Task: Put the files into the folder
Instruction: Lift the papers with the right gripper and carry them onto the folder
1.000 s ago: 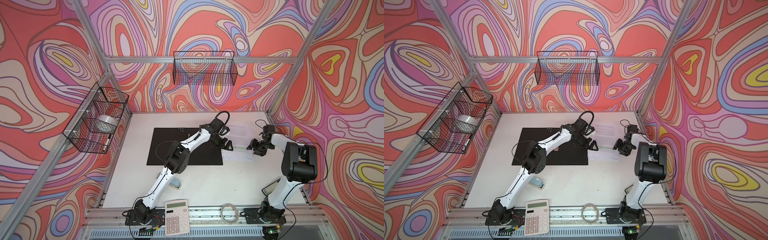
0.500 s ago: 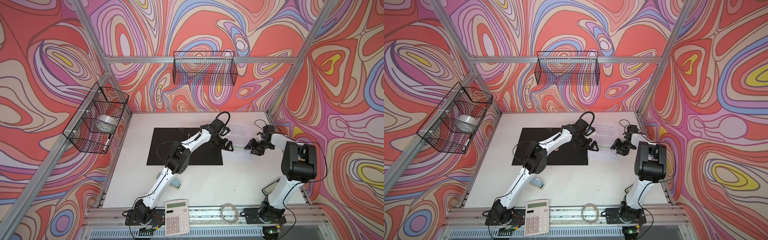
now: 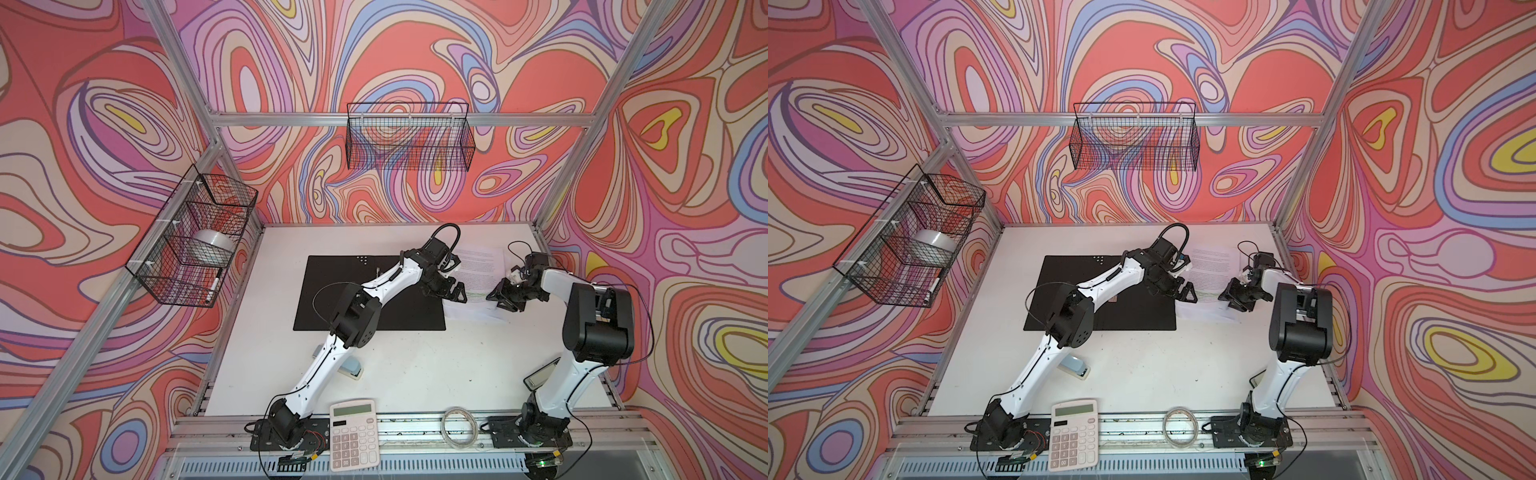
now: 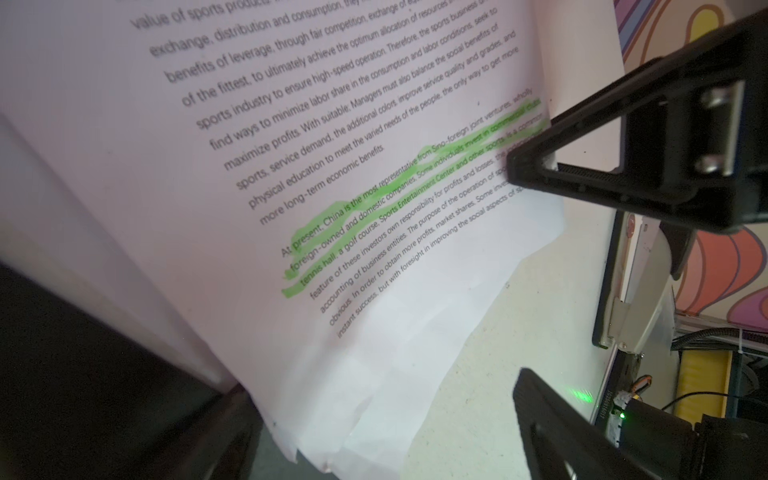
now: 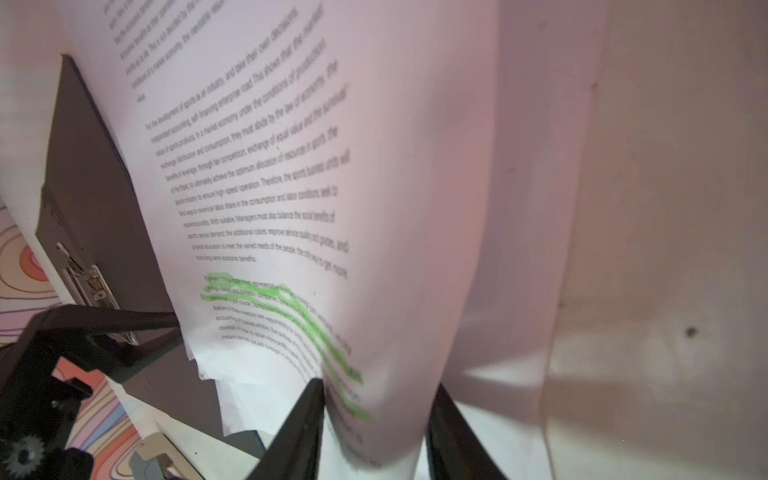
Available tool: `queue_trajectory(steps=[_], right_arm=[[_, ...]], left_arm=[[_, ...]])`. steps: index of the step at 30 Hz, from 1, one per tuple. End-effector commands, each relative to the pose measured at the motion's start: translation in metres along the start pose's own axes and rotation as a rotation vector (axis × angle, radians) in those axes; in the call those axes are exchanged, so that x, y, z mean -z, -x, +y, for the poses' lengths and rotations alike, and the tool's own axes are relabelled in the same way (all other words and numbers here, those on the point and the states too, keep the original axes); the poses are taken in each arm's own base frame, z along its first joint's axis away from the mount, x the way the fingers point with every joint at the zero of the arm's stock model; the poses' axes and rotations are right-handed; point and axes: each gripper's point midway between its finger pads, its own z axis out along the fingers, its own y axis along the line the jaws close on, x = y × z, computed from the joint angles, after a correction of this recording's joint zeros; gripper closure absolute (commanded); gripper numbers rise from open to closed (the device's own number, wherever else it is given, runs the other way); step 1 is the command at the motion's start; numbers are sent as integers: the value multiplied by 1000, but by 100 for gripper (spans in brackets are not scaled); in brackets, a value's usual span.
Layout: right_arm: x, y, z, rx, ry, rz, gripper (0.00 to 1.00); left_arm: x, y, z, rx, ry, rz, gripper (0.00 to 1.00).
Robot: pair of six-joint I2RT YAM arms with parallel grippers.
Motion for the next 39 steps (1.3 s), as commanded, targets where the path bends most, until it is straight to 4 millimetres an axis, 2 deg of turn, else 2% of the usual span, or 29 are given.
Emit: queue_trajectory(steps=[1,6,10,12,15,19,23,26,31,35,39], right_arm=[[5,5,8,15,31,-34,66],[8,6,12,19,42,-41,82],[19,8,24,40,79,-55,90],[27,9,31,49,91,-67,93],[50,11,48,79,119,-111,94],[78,5,75,111,208,-134,95],[106,-8,103,141,298,-149,97],[121,-23,127,169,353,-136,97],[123,-59,174,264,374,-72,97],[121,-85,223,354,411,-45,96],[119,-100,259,399,480,-46,96]], left_arm=[[19,8,-17,-26,-17,-19,6],[34,13,-19,-28,-10,-40,5],[67,24,-21,-14,-18,-78,5],[97,34,-22,-9,-25,-124,5],[148,47,-22,-6,-31,-194,5],[213,52,-12,24,-16,-275,5],[271,47,12,109,16,-367,5],[305,38,37,190,57,-438,5],[339,20,64,259,87,-489,5],[353,8,74,301,84,-502,5],[368,-1,81,318,110,-539,5]])
